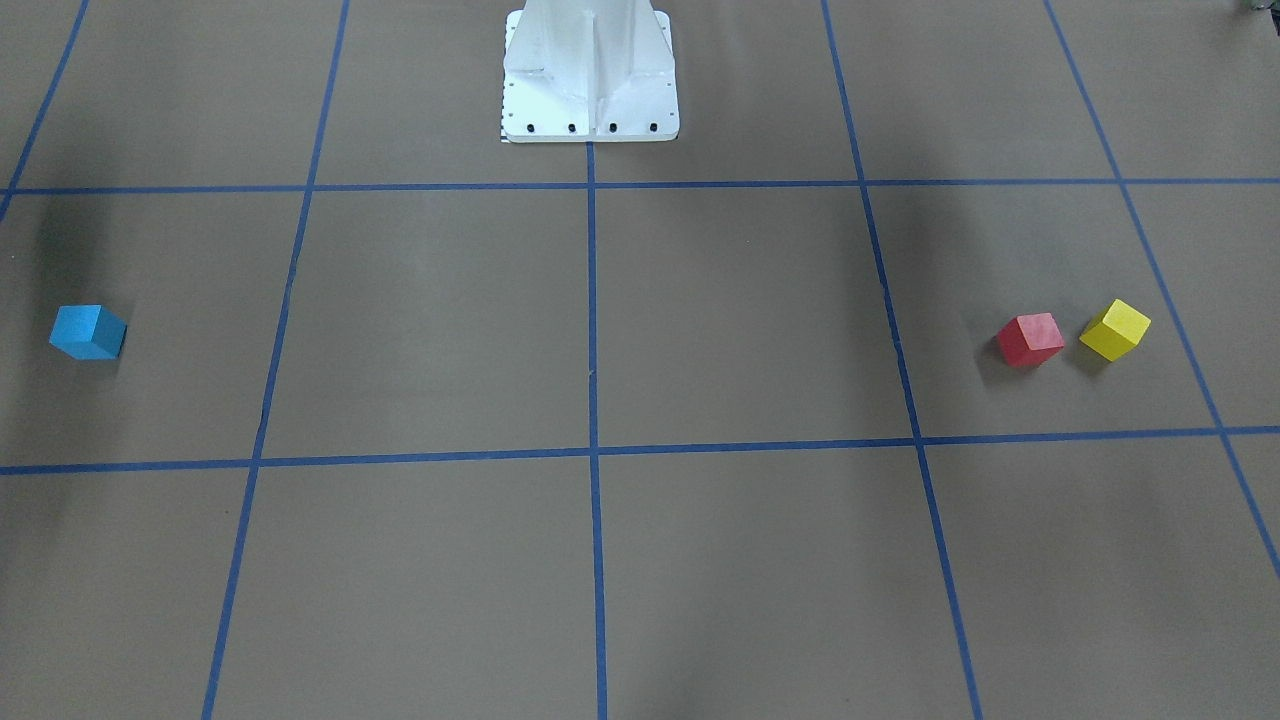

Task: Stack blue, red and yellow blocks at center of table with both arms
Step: 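Lower the right gripper over the blue cube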

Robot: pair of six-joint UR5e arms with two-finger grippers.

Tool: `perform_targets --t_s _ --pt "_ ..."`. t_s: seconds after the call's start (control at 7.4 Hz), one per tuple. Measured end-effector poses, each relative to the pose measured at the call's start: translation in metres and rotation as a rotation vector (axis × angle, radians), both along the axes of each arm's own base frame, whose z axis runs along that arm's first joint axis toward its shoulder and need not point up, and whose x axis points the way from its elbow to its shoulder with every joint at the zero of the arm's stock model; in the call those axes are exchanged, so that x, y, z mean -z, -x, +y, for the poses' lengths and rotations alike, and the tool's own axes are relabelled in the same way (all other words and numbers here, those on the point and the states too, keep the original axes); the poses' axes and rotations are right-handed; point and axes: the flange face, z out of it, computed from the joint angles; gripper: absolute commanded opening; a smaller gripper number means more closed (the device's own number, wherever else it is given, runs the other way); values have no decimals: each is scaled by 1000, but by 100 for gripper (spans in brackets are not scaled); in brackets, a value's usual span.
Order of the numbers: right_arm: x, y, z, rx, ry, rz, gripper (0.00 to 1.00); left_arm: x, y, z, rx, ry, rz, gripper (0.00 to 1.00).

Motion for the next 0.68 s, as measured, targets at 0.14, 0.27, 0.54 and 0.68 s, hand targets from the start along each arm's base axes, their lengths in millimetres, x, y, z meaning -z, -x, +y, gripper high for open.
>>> perform_targets --t_s 0.14,0.27,0.54,0.68 --pt "0 25 3 22 16 -1 100 3 0 1 0 -7 0 100" --pt "0 46 7 40 38 -1 100 6 0 1 1 -13 -1 100" --pt "-1 74 14 52 80 -4 100 9 0 1 2 -19 -2 100" --pt "-5 83 20 57 94 -2 100 10 0 1 3 -19 -2 100"
